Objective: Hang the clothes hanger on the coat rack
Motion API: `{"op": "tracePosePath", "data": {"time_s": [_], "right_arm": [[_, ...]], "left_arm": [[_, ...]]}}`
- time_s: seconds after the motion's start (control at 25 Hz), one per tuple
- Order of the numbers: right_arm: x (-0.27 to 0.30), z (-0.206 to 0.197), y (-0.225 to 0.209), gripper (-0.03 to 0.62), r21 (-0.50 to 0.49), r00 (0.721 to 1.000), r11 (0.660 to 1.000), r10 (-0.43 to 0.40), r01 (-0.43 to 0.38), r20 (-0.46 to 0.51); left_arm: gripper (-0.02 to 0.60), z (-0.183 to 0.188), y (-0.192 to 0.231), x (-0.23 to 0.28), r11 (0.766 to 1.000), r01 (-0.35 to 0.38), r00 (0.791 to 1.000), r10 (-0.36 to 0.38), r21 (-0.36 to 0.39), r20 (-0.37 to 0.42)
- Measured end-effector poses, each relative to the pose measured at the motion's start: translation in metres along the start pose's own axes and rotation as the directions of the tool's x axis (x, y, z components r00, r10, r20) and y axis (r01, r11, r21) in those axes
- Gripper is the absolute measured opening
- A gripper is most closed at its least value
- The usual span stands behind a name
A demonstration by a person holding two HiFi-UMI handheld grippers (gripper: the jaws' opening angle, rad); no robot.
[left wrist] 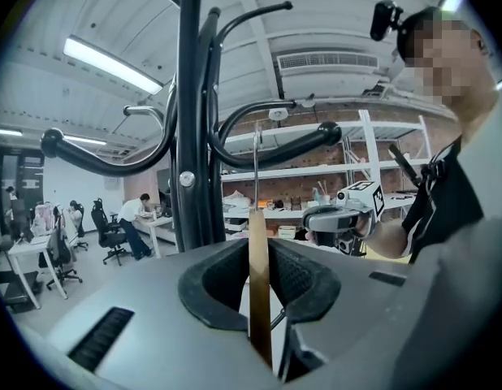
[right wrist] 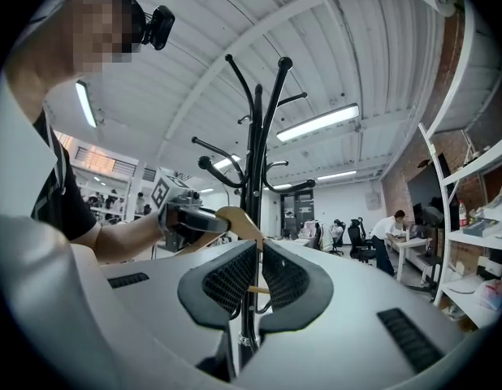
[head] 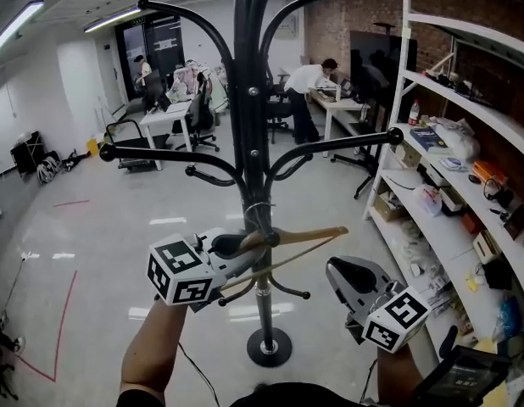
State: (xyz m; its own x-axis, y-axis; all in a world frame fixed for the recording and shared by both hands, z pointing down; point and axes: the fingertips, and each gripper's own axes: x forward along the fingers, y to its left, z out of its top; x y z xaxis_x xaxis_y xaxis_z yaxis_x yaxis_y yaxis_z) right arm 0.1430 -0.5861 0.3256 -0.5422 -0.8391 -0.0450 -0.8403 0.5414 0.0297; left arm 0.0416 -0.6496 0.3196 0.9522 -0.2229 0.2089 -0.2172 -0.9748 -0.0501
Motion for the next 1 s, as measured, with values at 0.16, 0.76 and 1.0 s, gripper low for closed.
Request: {"op": "tracePosePath", "data": {"time_s": [0.16,0.76,1.0], "right_arm": [[0.000,-0.005,-0.006,0.008,0.009,1.000,1.000,-0.019,0.019,-0.008],[-0.005,-0.023,-0.014,0.008,0.038,0.999,0.999,-0.036,0.038,-0.040],[-0.005,-0.023,-0.012,0.008,0.036,0.999,0.999,-0.032,0.033,-0.039]], "left_arm": [[0.052,-0.002,0.000,0.007,0.999,0.040,0.999,-0.040,-0.003,-0.011],[0.052,-0.023,-0.002,0.013,0.995,0.088,0.995,-0.089,-0.037,-0.044],[0.052,-0.024,-0.001,0.013,0.997,0.071,0.997,-0.071,-0.016,-0.024]]}}
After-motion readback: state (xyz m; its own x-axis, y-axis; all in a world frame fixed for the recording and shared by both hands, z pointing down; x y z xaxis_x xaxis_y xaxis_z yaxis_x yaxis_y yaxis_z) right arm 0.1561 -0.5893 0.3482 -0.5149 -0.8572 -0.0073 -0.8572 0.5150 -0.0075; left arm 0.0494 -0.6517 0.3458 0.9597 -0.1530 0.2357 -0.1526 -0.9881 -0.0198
